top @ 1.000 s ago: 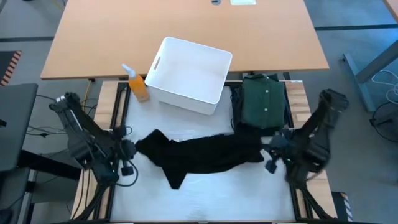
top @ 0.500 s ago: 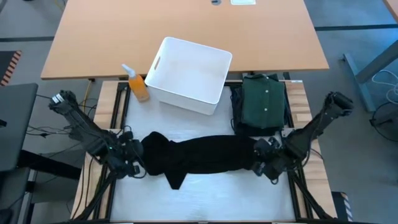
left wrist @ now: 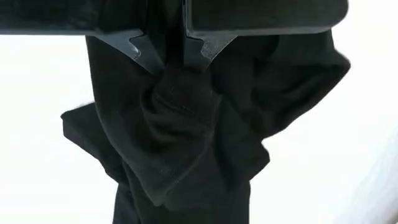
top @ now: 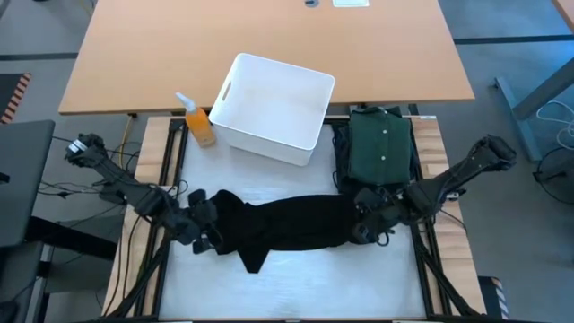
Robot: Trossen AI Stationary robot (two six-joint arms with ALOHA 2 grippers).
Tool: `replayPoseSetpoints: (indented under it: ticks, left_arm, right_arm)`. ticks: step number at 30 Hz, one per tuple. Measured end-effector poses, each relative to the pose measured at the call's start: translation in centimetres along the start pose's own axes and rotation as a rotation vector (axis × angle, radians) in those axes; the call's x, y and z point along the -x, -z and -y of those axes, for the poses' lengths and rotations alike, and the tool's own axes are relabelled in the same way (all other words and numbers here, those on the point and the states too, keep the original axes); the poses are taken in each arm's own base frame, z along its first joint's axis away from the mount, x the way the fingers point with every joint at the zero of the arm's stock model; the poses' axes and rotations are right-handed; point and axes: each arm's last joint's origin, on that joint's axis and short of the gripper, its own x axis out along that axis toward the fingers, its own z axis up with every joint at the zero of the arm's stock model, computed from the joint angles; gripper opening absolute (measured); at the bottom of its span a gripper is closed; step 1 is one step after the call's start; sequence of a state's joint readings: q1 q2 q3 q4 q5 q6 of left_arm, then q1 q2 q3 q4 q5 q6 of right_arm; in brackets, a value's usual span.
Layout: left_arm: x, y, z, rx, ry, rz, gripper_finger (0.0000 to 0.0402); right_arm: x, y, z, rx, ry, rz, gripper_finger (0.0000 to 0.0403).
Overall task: Fold laundry
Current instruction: Fold the black shirt
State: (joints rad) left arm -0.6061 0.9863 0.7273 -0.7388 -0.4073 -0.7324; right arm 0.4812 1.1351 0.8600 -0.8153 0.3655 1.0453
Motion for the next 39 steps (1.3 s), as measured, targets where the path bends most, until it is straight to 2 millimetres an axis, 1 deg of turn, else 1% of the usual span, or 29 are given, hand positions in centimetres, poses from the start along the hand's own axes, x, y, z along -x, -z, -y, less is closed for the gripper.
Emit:
replayPoseSetpoints:
  ticks: [3, 6, 9, 12, 14, 16, 18, 20, 21, 22, 23, 24, 25, 26, 27, 29, 30, 31, 32, 34, 35, 37, 39]
  left_arm:
    - [-0.2, -0.3, -0.4, -0.012, -0.015, 0.003, 0.0000]
    - [-0.5, -1.1, -0.8, -0.024, -0.021, 0.041, 0.0000]
    - [-0.3, -2.7, -1.2, -0.036, 0.005, 0.149, 0.0000]
    - [1.0, -4.7, -1.9, -0.046, -0.011, 0.295, 0.0000]
    - [2.7, -6.4, -2.4, -0.047, -0.053, 0.426, 0.0000]
    - [5.3, -8.1, -2.7, -0.065, -0.076, 0.563, 0.0000]
    - [8.7, -9.7, -2.9, -0.098, -0.059, 0.702, 0.0000]
    - [12.7, -10.8, -3.1, -0.126, 0.028, 0.827, 0.0000]
    - [14.5, -11.1, -3.1, -0.154, 0.121, 0.872, 0.0000]
    - [15.9, -11.1, -2.9, -0.209, 0.246, 0.905, 0.0000]
    - [16.8, -10.8, -2.5, -0.282, 0.394, 0.915, 0.0000]
    - [17.2, -10.2, -2.0, -0.359, 0.540, 0.891, 0.0000]
    - [16.7, -9.4, -1.4, -0.426, 0.662, 0.828, 0.0000]
    - [15.5, -8.4, -0.7, -0.464, 0.720, 0.743, 0.0000]
    - [13.8, -7.3, -0.3, -0.472, 0.704, 0.632, 0.0000]
    - [10.4, -5.1, -0.4, -0.437, 0.530, 0.421, 0.0000]
    - [9.1, -4.5, -0.8, -0.398, 0.416, 0.348, 0.0000]
    - [8.4, -4.2, -1.3, -0.348, 0.325, 0.312, 0.0000]
    - [7.9, -3.9, -1.9, -0.285, 0.240, 0.281, 0.0000]
    - [7.0, -2.8, -3.2, -0.180, 0.113, 0.167, 0.0000]
    - [6.7, -2.4, -3.7, -0.128, 0.060, 0.126, 0.0000]
    - [6.5, -2.0, -4.2, -0.047, 0.003, 0.102, 0.0000]
    - [6.1, -1.4, -4.5, 0.005, -0.015, 0.051, 0.0000]
  right_arm:
    - [-0.2, -0.6, 0.4, 0.001, 0.010, -0.004, 0.0014]
    - [-0.5, -1.5, 0.7, 0.018, -0.002, 0.009, 0.0014]
    - [-0.2, -3.2, 1.0, 0.042, -0.015, 0.047, 0.0014]
    - [0.9, -5.4, 1.3, 0.076, -0.016, 0.106, 0.0014]
    - [2.1, -6.9, 1.4, 0.120, -0.007, 0.154, 0.0015]
    - [4.0, -8.5, 1.4, 0.159, 0.016, 0.222, 0.0015]
    - [6.8, -9.7, 1.3, 0.188, 0.048, 0.285, 0.0015]
    - [10.2, -10.3, 0.9, 0.209, 0.053, 0.336, 0.0014]
    - [11.7, -10.1, 0.5, 0.230, 0.037, 0.347, 0.0014]
    - [13.0, -9.3, -0.1, 0.250, -0.003, 0.338, 0.0014]
    - [13.8, -8.1, -0.8, 0.268, -0.051, 0.318, 0.0014]
    - [14.2, -6.6, -1.4, 0.283, -0.092, 0.287, 0.0014]
    - [14.2, -4.7, -1.8, 0.298, -0.095, 0.257, 0.0014]
    - [13.8, -2.7, -1.9, 0.304, -0.069, 0.225, 0.0014]
    - [13.0, -1.0, -1.9, 0.298, -0.025, 0.193, 0.0014]
    - [11.0, 1.3, -1.3, 0.227, 0.103, 0.161, 0.0014]
    - [10.1, 1.9, -0.8, 0.166, 0.160, 0.140, 0.0014]
    - [9.5, 2.4, -0.2, 0.110, 0.218, 0.144, 0.0014]
    - [8.9, 2.8, 0.5, 0.061, 0.264, 0.140, 0.0014]
    - [8.0, 3.3, 1.5, -0.021, 0.324, 0.098, 0.0014]
    - [7.7, 3.3, 1.8, -0.062, 0.338, 0.085, 0.0014]
    - [6.9, 3.5, 2.1, -0.118, 0.354, 0.076, 0.0014]
    - [5.8, 3.7, 1.7, -0.185, 0.310, 0.056, 0.0014]
